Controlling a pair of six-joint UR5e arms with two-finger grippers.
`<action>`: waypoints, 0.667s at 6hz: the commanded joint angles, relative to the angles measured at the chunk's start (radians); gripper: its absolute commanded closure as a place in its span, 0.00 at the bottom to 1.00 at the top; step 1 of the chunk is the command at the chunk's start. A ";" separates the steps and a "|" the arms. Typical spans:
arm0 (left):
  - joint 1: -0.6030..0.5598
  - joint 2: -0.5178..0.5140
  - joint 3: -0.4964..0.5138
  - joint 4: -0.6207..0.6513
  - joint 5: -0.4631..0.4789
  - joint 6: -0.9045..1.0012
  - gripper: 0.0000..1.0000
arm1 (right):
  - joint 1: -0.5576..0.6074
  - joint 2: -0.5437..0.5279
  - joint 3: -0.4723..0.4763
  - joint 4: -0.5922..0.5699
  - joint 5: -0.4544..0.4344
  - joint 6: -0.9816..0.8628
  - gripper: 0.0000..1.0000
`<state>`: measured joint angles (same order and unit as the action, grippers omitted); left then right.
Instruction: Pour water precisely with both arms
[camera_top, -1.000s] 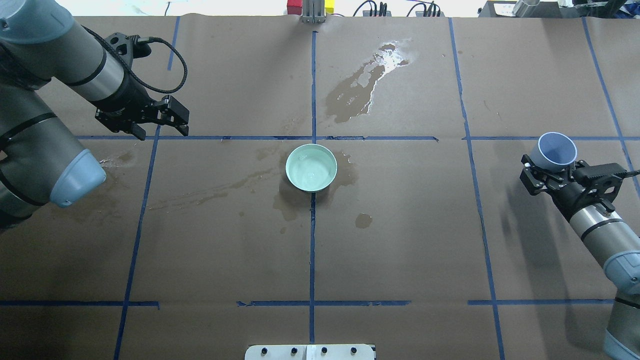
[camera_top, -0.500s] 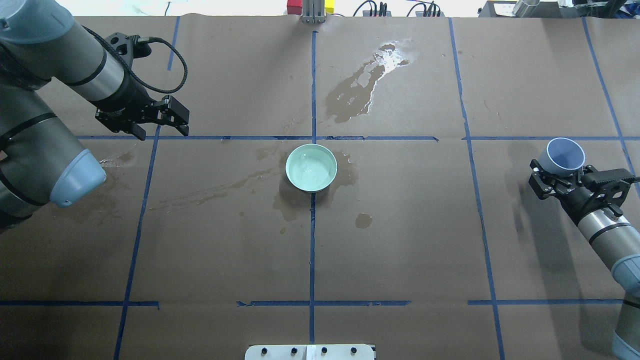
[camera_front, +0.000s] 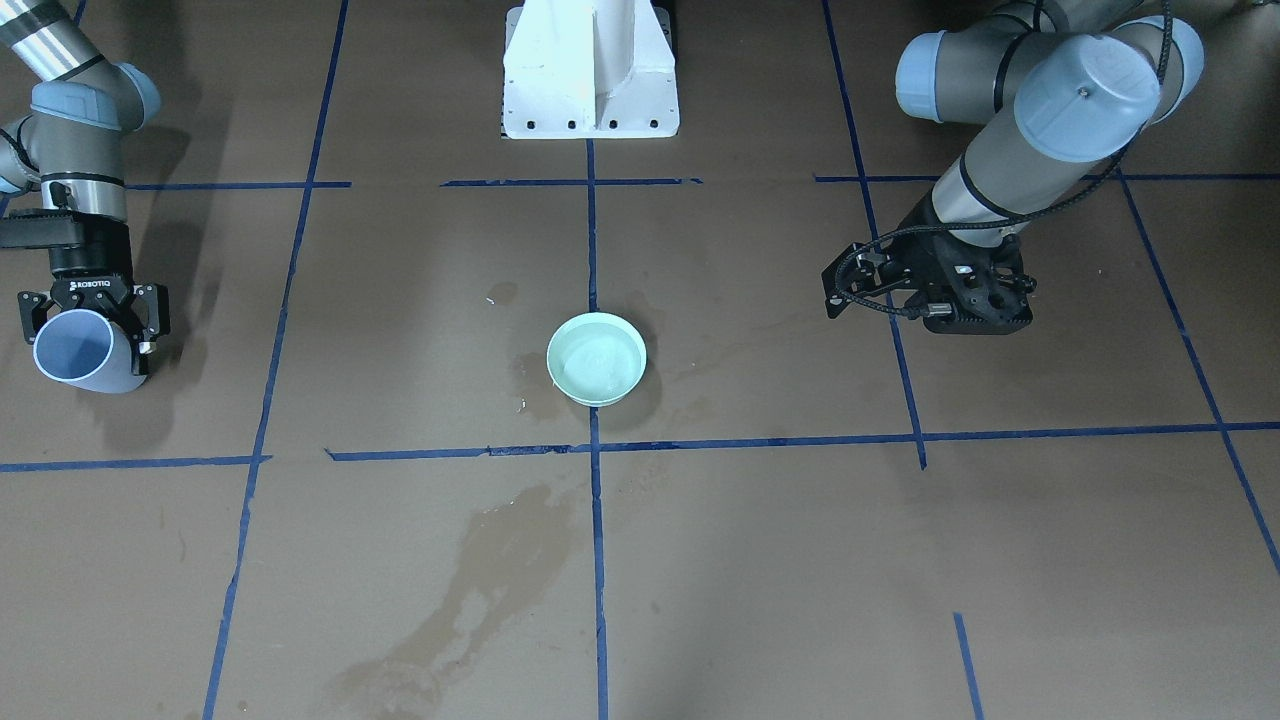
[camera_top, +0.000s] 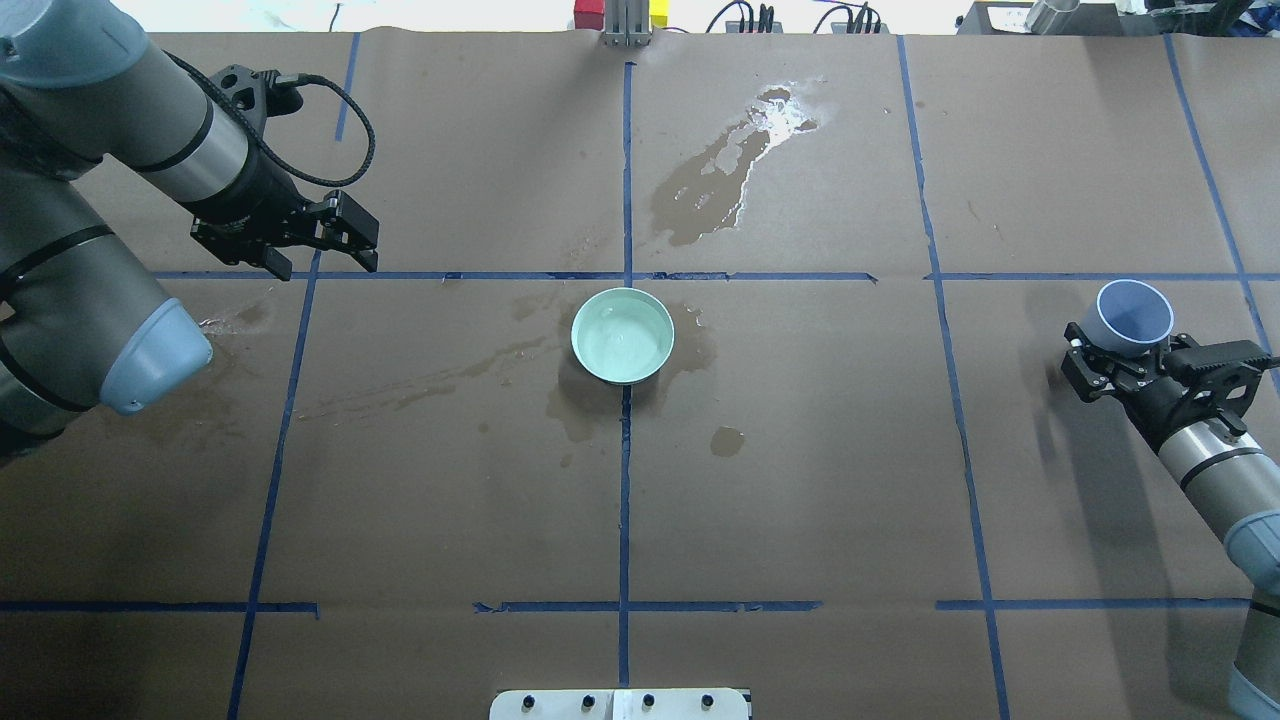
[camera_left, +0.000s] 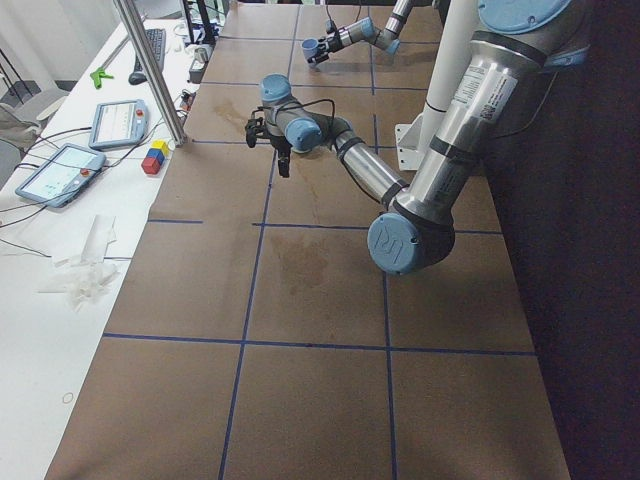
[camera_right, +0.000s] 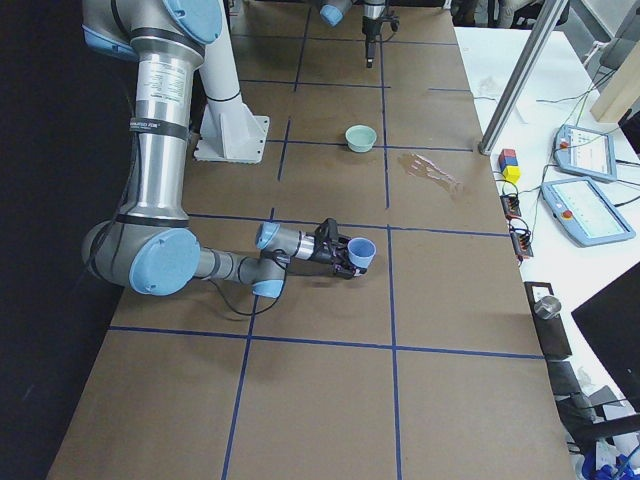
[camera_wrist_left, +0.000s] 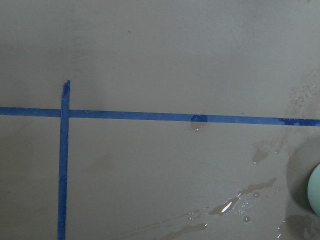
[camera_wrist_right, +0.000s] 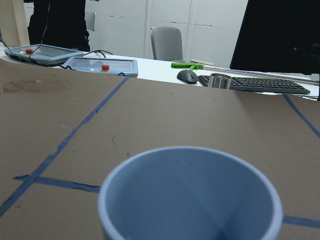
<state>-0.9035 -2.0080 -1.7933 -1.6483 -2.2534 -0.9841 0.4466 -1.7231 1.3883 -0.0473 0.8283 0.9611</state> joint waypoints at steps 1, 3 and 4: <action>0.000 0.002 -0.001 0.001 0.000 -0.001 0.00 | 0.000 0.000 0.003 0.001 -0.002 0.001 0.00; 0.000 0.000 -0.003 0.001 0.000 -0.001 0.00 | 0.000 -0.006 0.002 0.024 -0.006 0.005 0.00; 0.000 0.000 -0.005 0.001 0.000 -0.001 0.00 | -0.003 -0.027 0.001 0.056 -0.005 0.010 0.00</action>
<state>-0.9035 -2.0078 -1.7964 -1.6475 -2.2534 -0.9848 0.4448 -1.7343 1.3906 -0.0182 0.8233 0.9673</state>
